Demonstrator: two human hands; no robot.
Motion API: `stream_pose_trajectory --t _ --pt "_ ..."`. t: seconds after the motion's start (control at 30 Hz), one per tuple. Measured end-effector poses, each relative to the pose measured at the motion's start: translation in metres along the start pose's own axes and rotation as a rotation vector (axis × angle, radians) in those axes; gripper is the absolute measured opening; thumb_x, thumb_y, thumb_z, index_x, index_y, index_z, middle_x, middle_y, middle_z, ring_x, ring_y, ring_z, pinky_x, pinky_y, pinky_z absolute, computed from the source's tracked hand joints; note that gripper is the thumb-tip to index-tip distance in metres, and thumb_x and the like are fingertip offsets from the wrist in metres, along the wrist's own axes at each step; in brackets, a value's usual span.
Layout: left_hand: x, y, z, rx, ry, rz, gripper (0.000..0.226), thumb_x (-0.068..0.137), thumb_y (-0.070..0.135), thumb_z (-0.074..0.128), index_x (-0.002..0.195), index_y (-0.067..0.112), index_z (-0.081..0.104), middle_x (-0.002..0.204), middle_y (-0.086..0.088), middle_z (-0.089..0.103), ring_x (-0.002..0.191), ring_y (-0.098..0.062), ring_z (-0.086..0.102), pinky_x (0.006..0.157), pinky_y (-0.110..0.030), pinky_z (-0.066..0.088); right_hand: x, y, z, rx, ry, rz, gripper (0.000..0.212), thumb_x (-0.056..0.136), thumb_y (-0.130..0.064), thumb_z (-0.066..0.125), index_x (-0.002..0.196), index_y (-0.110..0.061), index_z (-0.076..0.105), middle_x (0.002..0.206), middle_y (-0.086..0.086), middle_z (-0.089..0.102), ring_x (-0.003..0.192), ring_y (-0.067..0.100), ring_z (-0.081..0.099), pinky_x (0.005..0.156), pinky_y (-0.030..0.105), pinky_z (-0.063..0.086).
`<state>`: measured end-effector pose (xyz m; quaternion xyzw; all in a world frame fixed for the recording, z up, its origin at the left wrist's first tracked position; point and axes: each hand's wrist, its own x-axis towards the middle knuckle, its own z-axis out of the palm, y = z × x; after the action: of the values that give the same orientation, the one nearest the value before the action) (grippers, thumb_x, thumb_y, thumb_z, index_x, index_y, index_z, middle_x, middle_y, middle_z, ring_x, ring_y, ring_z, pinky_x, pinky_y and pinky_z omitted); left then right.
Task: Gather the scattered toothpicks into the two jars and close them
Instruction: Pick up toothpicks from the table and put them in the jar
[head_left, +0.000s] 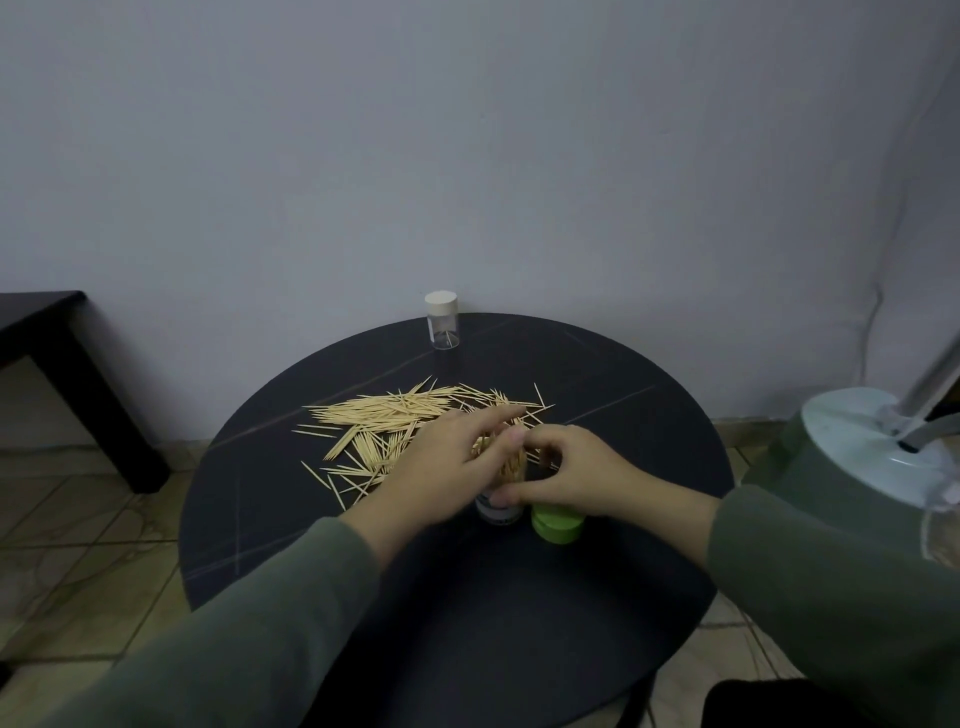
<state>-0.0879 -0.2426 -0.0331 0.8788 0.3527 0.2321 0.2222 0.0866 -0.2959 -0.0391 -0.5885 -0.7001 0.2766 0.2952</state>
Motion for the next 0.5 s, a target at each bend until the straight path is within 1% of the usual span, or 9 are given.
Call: stream_pose_trajectory --t 0.1,0.13,0.17,0.2,0.27,0.33,0.37,0.43,0.5 --pt "-0.004 0.002 -0.006 0.051 -0.053 0.121 0.052 0.096 0.054 0.04 0.146 0.038 0.035 0.129 0.021 0.05 0.124 -0.003 0.039 0.105 -0.037 0.037 0.002 0.002 0.0 -0.014 0.022 0.014 0.028 0.052 -0.07 0.073 0.075 -0.056 0.064 0.077 0.0 0.065 0.069 0.014 0.056 0.063 0.035 0.044" --pt "-0.005 0.002 -0.007 0.109 -0.059 0.18 0.059 0.094 0.057 0.037 0.149 0.037 0.029 0.136 0.021 0.047 0.128 -0.004 0.036 0.106 -0.037 0.036 0.002 0.004 0.0 -0.013 0.018 0.023 0.026 0.051 -0.071 0.071 0.072 -0.057 0.063 0.074 -0.004 0.064 0.068 0.009 0.055 0.062 0.031 0.043" --pt "-0.006 0.002 -0.009 0.188 -0.064 0.224 0.063 0.093 0.06 0.034 0.15 0.036 0.024 0.142 0.019 0.044 0.131 -0.005 0.034 0.107 -0.037 0.035 0.003 0.005 0.0 -0.012 0.005 0.036 0.028 0.051 -0.071 0.068 0.074 -0.056 0.064 0.077 -0.009 0.063 0.072 0.004 0.056 0.066 0.029 0.044" --pt "-0.008 0.002 -0.01 0.278 -0.071 0.248 0.065 0.092 0.062 0.03 0.151 0.037 0.021 0.145 0.016 0.043 0.134 -0.006 0.033 0.107 -0.037 0.034 0.004 0.006 0.0 -0.021 -0.007 0.051 0.037 0.052 -0.071 0.066 0.084 -0.052 0.066 0.086 -0.012 0.065 0.082 0.003 0.058 0.075 0.03 0.048" --pt "-0.01 0.002 -0.013 0.426 -0.081 0.276 0.066 0.09 0.066 0.021 0.15 0.038 0.022 0.146 0.014 0.044 0.14 -0.008 0.028 0.109 -0.04 0.031 0.005 0.009 0.0 -0.07 -0.026 0.073 0.063 0.055 -0.071 0.065 0.11 -0.038 0.067 0.107 -0.011 0.065 0.103 0.009 0.059 0.092 0.041 0.049" --pt "-0.013 0.001 -0.019 0.435 -0.105 0.295 0.066 0.089 0.068 0.023 0.148 0.038 0.029 0.146 0.015 0.044 0.143 -0.007 0.025 0.11 -0.04 0.028 0.004 0.009 0.0 -0.082 -0.028 0.067 0.067 0.06 -0.066 0.067 0.117 -0.032 0.065 0.11 -0.011 0.064 0.104 0.009 0.057 0.096 0.044 0.047" --pt "-0.014 0.0 -0.022 0.391 -0.114 0.303 0.064 0.089 0.067 0.028 0.146 0.039 0.034 0.146 0.017 0.044 0.142 -0.006 0.025 0.11 -0.04 0.028 0.004 0.009 -0.001 -0.077 -0.024 0.059 0.063 0.061 -0.063 0.068 0.116 -0.033 0.066 0.106 -0.013 0.064 0.1 0.005 0.057 0.094 0.042 0.046" --pt "-0.015 -0.002 -0.025 0.288 -0.09 0.316 0.058 0.088 0.065 0.039 0.14 0.04 0.045 0.145 0.019 0.044 0.14 -0.006 0.03 0.111 -0.042 0.031 0.003 0.008 -0.001 -0.059 -0.023 0.039 0.055 0.062 -0.063 0.07 0.112 -0.039 0.066 0.091 -0.017 0.062 0.083 -0.001 0.053 0.082 0.033 0.042" --pt "-0.014 -0.005 -0.026 0.248 -0.024 0.289 0.058 0.087 0.063 0.044 0.138 0.036 0.049 0.145 0.018 0.045 0.138 -0.007 0.034 0.111 -0.044 0.034 0.003 0.007 -0.001 -0.021 -0.03 0.039 0.054 0.055 -0.072 0.07 0.103 -0.048 0.067 0.082 -0.012 0.063 0.071 -0.001 0.051 0.071 0.026 0.038"
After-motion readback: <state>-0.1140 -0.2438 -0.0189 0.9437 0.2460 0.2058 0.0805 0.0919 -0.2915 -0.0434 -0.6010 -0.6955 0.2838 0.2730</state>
